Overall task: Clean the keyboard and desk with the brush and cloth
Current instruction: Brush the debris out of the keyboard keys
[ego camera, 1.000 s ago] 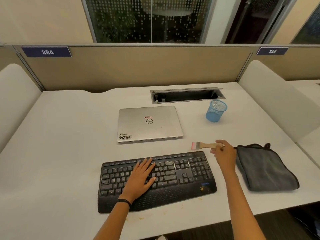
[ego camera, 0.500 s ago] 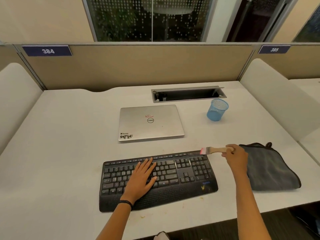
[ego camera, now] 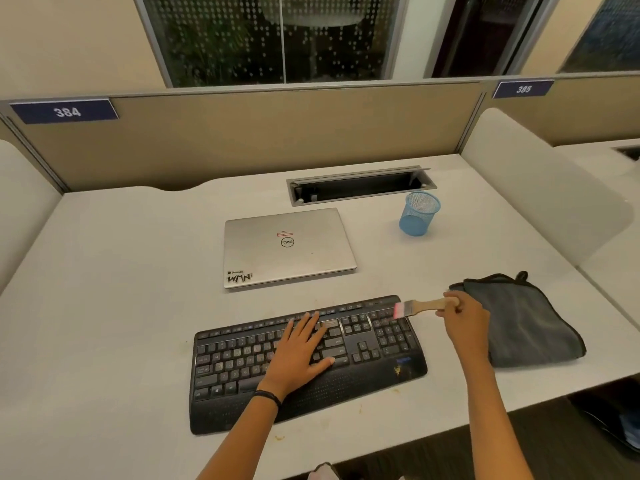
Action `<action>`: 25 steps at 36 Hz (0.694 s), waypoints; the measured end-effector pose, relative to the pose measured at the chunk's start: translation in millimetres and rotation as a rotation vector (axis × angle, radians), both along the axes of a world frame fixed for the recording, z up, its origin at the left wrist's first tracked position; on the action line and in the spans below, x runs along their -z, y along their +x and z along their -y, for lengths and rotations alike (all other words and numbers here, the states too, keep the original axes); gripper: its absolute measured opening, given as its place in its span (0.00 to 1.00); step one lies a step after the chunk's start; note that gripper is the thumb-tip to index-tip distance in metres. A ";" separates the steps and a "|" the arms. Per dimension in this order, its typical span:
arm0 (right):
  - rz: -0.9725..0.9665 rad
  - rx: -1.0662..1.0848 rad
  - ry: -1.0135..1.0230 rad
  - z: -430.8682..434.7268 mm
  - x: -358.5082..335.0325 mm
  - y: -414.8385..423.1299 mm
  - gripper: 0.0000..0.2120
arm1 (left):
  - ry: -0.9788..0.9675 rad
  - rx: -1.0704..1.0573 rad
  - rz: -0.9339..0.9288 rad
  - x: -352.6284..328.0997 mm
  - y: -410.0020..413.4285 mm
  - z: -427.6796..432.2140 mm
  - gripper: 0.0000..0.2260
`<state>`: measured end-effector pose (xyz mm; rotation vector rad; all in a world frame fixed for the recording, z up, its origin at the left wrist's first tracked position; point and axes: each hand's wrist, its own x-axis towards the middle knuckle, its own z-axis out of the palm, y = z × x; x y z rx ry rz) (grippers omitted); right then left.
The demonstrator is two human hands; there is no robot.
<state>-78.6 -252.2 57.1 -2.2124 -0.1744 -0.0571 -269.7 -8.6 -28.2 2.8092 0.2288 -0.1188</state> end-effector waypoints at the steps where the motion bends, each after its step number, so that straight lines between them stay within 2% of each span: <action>1: 0.007 -0.019 0.009 -1.7 -1.5 -1.3 0.11 | 0.004 0.014 -0.011 -1.1 3.4 2.3 0.38; 8: -0.048 -0.179 0.028 -20.0 1.8 -10.0 0.09 | 0.036 0.063 -0.081 -5.8 19.2 17.0 0.38; 12: 0.023 -0.083 -0.049 -14.2 1.0 -10.1 0.12 | 0.034 0.057 -0.078 -6.3 19.3 18.4 0.41; 16: 0.090 -0.018 -0.040 -8.2 -6.8 -7.7 0.12 | 0.031 0.050 -0.083 -5.7 20.7 19.1 0.42; 20: 0.085 -0.152 0.040 -14.8 -12.2 -14.1 0.11 | 0.035 0.045 -0.099 -6.0 21.4 18.9 0.40; 25: 0.069 -0.334 -0.108 -22.9 -5.0 -20.5 0.11 | 0.033 0.050 -0.087 -6.6 20.7 18.9 0.39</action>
